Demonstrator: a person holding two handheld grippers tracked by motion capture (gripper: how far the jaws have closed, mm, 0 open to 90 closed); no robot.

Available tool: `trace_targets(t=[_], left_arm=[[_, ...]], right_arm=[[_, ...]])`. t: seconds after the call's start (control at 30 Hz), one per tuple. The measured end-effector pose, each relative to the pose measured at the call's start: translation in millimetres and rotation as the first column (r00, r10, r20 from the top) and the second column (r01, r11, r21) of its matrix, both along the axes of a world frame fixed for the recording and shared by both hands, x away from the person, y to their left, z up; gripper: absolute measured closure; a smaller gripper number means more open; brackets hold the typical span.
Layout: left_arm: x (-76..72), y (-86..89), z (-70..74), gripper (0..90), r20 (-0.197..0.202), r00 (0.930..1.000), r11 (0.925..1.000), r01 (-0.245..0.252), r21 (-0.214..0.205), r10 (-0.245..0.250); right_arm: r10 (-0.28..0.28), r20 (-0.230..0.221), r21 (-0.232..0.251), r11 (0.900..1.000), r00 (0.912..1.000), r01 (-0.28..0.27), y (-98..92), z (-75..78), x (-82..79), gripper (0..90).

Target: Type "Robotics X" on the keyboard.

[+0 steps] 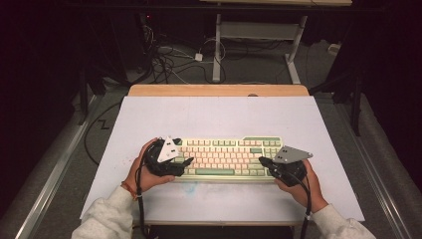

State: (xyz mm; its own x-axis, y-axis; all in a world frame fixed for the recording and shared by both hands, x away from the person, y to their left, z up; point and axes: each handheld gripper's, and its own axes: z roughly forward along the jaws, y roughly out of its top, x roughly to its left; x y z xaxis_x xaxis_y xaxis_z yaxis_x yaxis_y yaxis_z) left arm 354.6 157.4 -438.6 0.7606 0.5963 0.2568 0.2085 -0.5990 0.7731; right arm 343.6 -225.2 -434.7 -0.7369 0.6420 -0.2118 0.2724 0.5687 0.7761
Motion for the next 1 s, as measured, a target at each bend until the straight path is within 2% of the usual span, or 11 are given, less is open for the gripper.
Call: trace_targets(t=[0.1,0.17,0.3,0.5,0.57,0.63,0.7,0.9,1.0], left_arm=[[-5.6,9.7,-5.0,23.1,0.016,0.9994,0.9996,-0.03,0.003,0.03],[-9.2,15.6,-9.2,23.0,-0.008,0.9992,0.9992,-0.04,-0.003,0.04],[-16.0,26.5,-17.2,22.1,-0.017,0.9969,0.997,-0.077,0.008,0.077],[-26.7,42.3,-26.4,21.5,-0.045,0.9934,0.9944,-0.106,0.002,0.106],[-30.1,46.4,-29.4,21.5,-0.05,0.9925,0.9937,-0.111,0.014,0.112],[-32.8,49.4,-32.3,21.4,-0.047,0.9909,0.9914,-0.124,0.041,0.126],[-34.6,52.5,-35.1,21.4,-0.068,0.9896,0.9918,-0.125,0.026,0.126],[-38.6,54.9,-38.3,21.2,-0.069,0.9887,0.9901,-0.129,0.054,0.133],[-39.0,54.3,-37.7,21.0,-0.071,0.9887,0.9907,-0.129,0.043,0.132]], right_arm=[[0.002,0.002,0.003,1.0,1.0,-0.002,1.1,1.7,-0.4,90.0],[0.003,0.002,0.007,1.0,1.0,-0.003,2.1,2.6,-0.4,90.0],[0.011,0.0,0.011,0.9999,0.9999,-0.011,4.4,4.0,0.0,90.0],[0.019,0.007,0.012,0.9998,0.9998,-0.019,7.8,6.9,0.7,90.0],[0.019,0.007,0.012,0.9998,0.9998,-0.019,9.8,7.3,1.6,90.0],[0.023,0.007,0.01,0.9997,0.9997,-0.023,12.1,7.7,3.3,90.0],[0.027,0.008,0.004,0.9996,0.9996,-0.027,17.5,8.5,6.1,90.0],[0.041,0.001,-0.011,0.9991,0.9992,-0.041,29.8,7.2,13.6,90.0],[0.051,-0.007,-0.024,0.9984,0.9987,-0.051,39.3,4.5,19.6,90.0]])
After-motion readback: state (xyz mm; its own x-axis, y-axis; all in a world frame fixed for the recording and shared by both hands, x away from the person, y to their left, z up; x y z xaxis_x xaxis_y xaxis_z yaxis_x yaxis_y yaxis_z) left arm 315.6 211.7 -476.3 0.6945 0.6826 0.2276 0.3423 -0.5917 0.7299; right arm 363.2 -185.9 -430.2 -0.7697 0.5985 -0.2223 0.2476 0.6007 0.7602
